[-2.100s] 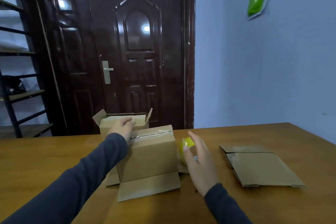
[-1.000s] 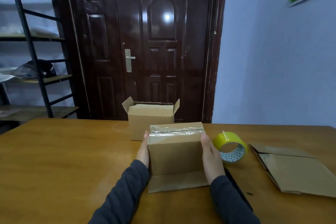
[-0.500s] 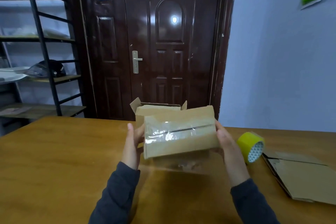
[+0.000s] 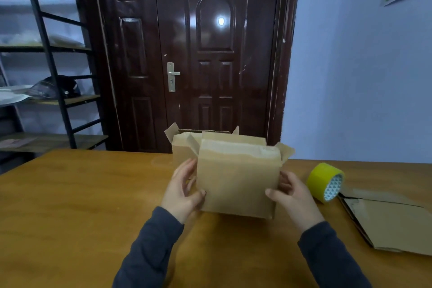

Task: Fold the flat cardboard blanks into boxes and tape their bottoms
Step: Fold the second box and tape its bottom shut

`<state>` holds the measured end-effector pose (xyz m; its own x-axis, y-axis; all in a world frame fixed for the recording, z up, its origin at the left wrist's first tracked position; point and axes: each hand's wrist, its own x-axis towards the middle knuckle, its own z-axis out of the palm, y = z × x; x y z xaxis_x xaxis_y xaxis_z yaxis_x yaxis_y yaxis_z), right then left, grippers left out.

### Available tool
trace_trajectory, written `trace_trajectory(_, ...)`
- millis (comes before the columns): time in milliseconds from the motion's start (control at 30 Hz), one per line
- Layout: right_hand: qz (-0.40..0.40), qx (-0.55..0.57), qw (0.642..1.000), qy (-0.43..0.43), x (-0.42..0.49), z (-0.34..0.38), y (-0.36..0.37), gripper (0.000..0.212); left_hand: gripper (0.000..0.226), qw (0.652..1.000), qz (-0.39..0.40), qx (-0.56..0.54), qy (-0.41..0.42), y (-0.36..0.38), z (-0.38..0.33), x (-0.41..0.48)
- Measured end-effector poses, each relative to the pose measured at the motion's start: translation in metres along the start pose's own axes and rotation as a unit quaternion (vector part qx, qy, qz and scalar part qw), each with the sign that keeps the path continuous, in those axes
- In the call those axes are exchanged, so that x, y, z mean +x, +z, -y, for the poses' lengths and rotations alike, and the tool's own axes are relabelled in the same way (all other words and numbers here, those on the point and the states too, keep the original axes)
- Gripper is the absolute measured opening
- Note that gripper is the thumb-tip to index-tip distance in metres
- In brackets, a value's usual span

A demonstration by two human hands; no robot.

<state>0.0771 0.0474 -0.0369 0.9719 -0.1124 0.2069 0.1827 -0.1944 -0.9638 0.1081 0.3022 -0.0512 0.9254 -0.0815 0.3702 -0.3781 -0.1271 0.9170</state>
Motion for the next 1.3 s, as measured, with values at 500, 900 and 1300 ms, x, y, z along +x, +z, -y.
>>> trace_trajectory(500,-0.073,-0.215,0.972,0.065,-0.001,-0.007,-0.016,0.055,0.061,0.989,-0.006,0.132,-0.068,0.055,0.002,-0.016)
trace_trajectory(900,-0.250,-0.154,0.948,0.121,0.023,-0.032,-0.051,0.070,0.073,0.977,-0.017,0.210,0.005,0.149,0.008,0.016)
trace_trajectory(1300,-0.190,-0.159,0.966,0.071,0.079,-0.081,-0.073,0.054,0.063,0.963,-0.049,0.264,-0.009,0.171,0.040,0.078)
